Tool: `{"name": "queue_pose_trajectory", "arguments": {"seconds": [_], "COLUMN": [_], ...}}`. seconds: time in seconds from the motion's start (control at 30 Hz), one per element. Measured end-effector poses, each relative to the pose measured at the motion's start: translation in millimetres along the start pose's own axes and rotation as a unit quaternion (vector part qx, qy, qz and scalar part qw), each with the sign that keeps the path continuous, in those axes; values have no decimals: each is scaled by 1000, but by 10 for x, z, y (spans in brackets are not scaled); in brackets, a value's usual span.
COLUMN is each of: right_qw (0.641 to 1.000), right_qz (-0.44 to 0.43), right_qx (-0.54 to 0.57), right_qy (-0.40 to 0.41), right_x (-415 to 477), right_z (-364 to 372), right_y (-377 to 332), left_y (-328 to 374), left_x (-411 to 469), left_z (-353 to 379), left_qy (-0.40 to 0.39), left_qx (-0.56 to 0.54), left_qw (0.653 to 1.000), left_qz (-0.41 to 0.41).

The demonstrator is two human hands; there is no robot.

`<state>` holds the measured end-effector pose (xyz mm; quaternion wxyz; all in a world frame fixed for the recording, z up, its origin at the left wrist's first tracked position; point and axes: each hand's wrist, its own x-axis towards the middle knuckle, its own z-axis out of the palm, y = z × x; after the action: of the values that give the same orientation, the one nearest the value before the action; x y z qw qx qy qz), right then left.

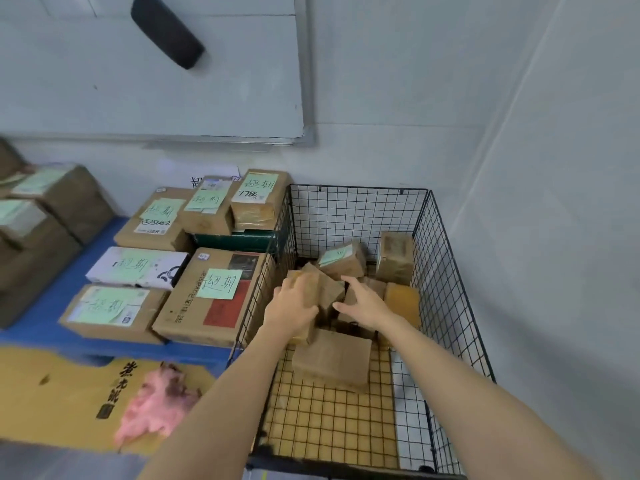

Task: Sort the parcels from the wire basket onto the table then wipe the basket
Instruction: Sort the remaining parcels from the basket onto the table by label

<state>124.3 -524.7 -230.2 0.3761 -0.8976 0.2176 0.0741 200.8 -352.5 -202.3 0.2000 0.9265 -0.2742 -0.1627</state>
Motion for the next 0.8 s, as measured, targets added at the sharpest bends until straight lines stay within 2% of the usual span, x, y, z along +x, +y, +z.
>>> {"name": "queue_pose_trajectory", "arguments": {"seconds": [0.27, 0.8], "right_qw": [999, 982], "right_qz": [-3, 30], "right_qx": [5, 173], "right_qy": [-44, -70], "right_x": [200, 331], "right_z": [457, 809], "right_y": [-3, -43], "left_y": [-190, -273], "left_x": [-11, 50], "left_z": [322, 514], "left_qy": [19, 23], "left_qx": [3, -25], "left_qw": [999, 996], "left_qz": [-49, -77]}}
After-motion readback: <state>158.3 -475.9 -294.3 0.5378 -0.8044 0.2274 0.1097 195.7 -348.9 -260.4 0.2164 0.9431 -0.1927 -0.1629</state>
